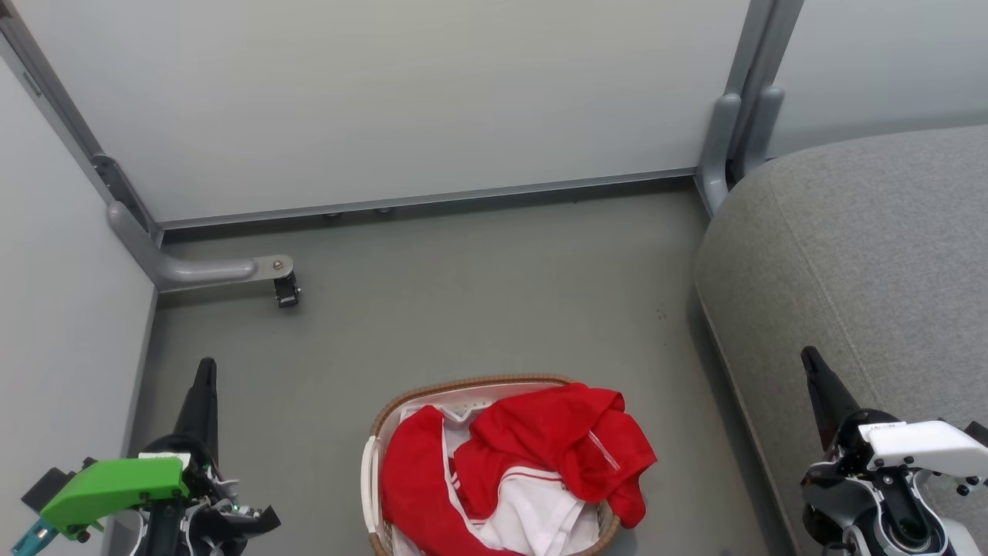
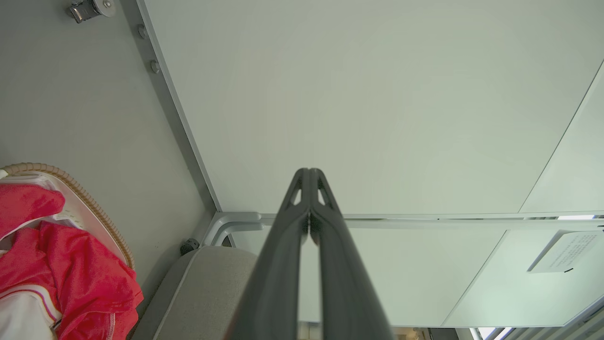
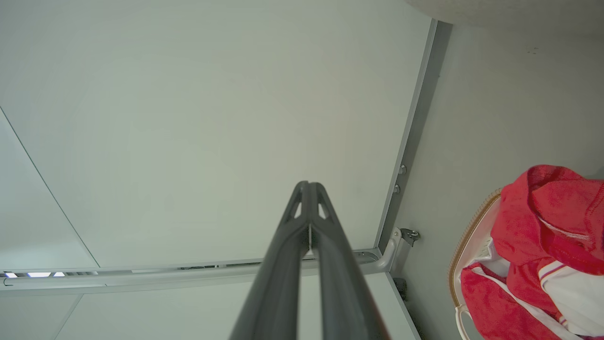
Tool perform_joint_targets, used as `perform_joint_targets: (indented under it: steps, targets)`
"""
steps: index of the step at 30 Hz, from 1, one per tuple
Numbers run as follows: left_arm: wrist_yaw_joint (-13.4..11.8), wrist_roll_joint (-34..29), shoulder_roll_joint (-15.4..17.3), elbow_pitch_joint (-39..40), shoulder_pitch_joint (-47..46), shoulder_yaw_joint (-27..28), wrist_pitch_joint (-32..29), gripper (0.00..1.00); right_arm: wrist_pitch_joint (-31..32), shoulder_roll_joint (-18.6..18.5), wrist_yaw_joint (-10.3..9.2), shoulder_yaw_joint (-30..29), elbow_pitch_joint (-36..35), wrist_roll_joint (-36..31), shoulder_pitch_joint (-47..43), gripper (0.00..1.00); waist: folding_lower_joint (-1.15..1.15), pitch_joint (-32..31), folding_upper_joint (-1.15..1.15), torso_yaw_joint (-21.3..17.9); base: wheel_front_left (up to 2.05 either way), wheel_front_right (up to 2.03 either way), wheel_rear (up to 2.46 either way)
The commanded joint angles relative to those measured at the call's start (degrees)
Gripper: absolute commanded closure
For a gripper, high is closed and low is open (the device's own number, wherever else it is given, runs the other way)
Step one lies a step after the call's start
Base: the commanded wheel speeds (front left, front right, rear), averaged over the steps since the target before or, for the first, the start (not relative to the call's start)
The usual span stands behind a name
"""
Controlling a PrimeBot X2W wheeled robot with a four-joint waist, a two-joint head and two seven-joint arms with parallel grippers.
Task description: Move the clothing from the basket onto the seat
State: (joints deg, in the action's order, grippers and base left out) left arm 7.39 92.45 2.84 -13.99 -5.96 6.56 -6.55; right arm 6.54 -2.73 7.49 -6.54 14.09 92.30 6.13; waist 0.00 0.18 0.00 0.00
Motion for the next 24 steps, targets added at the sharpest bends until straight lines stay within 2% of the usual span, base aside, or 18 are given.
perform_joint_targets:
  steps: [1,2,3,7,24]
  targets:
    - [0.3,-0.1,0.1,0.0,-0.6,0.0,-0.1,1.0,0.1,-0.3,0.0,0.0,-0.2,0.2,0.2,1.0,0.0,0.0,0.0,0.0,0.0,0.0,0.0]
    - [0.3,-0.1,0.1,0.0,-0.6,0.0,-0.1,1.0,0.1,-0.3,0.0,0.0,-0.2,0.2,0.2,1.0,0.0,0.0,0.0,0.0,0.0,0.0,0.0]
    - [0.0,0.0,0.0,-0.1,0.0,0.0,0.0,0.0,0.0,0.0,0.0,0.0,0.1,0.0,0.0,0.0,0.0,0.0,0.0,0.0,0.0,0.0,0.0]
    - [-0.1,0.0,-0.4,-2.2,1.5,-0.2,0.1,0.0,0.0,0.6,-0.01,0.2,2.2,0.0,-1.5,0.0,0.0,0.0,0.0,0.0,0.0,0.0,0.0]
    - [0.0,-4.7,-0.2,0.3,3.0,-4.8,4.8,0.0,-4.8,0.4,-0.01,0.6,1.0,-5.6,-2.6,0.0,0.0,0.1,0.0,0.0,0.0,0.0,0.0]
